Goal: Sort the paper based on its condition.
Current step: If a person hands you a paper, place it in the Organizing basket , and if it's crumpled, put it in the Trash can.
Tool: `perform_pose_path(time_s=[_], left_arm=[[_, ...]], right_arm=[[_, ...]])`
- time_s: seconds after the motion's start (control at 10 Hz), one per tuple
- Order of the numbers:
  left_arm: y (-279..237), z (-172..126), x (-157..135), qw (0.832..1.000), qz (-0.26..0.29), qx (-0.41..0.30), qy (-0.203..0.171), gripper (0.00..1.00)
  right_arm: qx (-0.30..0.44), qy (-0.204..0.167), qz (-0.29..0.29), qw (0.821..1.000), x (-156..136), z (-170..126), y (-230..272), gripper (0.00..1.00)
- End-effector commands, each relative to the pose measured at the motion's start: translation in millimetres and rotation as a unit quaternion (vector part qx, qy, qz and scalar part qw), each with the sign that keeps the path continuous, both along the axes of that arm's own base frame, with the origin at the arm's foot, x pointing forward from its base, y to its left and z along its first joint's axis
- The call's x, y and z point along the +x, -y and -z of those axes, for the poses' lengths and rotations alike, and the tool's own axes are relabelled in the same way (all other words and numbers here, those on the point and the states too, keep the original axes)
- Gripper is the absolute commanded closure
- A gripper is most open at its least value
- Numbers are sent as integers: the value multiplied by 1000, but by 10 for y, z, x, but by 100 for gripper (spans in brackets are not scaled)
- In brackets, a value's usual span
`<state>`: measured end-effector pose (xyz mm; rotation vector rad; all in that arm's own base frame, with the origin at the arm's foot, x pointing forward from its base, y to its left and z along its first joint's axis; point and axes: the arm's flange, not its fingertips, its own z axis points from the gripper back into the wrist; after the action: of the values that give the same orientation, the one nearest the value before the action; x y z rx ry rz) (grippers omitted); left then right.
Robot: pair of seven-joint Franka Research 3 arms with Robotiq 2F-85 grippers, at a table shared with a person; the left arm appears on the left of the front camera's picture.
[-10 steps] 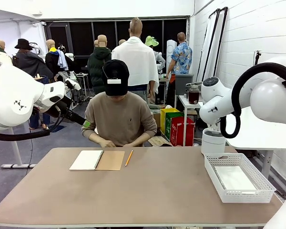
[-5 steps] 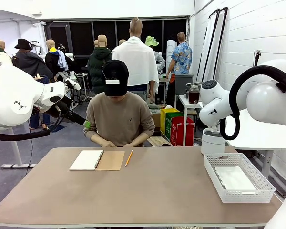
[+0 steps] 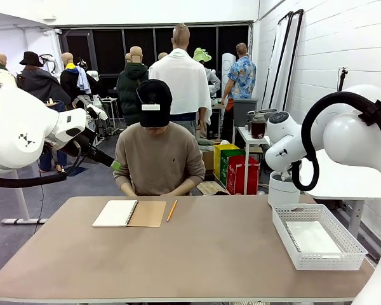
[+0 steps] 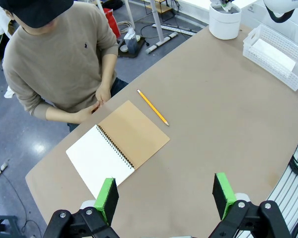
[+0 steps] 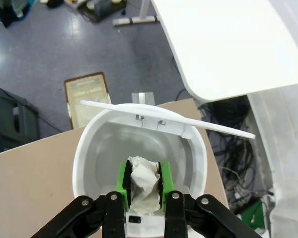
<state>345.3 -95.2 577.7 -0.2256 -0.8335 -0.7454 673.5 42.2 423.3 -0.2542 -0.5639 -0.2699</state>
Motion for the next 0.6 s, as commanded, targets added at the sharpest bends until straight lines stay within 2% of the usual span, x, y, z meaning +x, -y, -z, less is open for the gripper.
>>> perform_pose_path(time_s=[0.0, 0.1, 0.4, 0.5], left_arm=[[-8, 8, -4, 1000, 6, -1, -2, 0], [-8, 8, -4, 1000, 6, -1, -2, 0], [-8, 8, -4, 1000, 6, -1, -2, 0], [-8, 8, -4, 1000, 6, -1, -2, 0]], right_arm=[[5, 2, 6, 1000, 104, -1, -24, 71], [7, -1, 5, 1000, 118, 4, -23, 71], [22, -1, 7, 1000, 115, -42, 17, 11], [27, 2, 9, 1000, 101, -69, 29, 0]])
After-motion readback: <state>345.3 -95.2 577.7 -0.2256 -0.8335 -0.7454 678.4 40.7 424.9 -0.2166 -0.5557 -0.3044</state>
